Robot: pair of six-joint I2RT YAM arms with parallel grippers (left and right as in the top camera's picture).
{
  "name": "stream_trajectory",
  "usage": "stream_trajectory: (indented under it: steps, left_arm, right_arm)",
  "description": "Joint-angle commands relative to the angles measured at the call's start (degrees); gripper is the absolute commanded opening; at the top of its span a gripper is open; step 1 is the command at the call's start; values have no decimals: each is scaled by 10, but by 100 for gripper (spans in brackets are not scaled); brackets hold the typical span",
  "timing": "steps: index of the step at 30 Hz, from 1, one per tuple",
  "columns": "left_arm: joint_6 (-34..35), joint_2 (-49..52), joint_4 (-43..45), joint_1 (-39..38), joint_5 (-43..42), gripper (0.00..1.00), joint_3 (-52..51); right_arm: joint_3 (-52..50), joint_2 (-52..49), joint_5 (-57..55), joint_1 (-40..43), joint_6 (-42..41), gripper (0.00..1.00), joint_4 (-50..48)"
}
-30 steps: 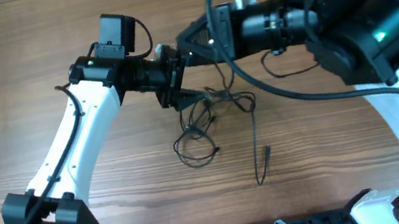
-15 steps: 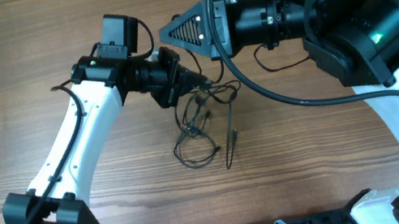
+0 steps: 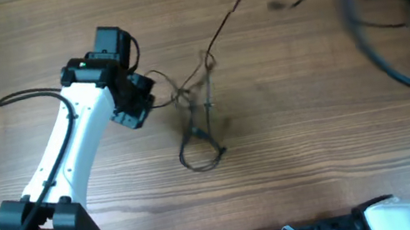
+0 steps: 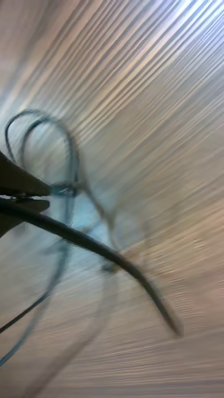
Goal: Untangle cables
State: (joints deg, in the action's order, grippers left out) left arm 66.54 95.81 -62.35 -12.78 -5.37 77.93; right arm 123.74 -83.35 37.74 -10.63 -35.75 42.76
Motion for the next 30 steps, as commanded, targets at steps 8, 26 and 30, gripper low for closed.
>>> stream_trajectory:
  steps: [8,26,30]
  left_arm:
    - [-3,4,-31,97,170,4,-3]
    - [-33,5,-56,148,68,4,-3]
    - [-33,5,-56,148,51,4,-3]
  right_arm:
    - [106,76,-229,184,7,5,34]
    - [106,17,-318,211,10,5,219]
    - [106,-2,-318,211,10,5,264]
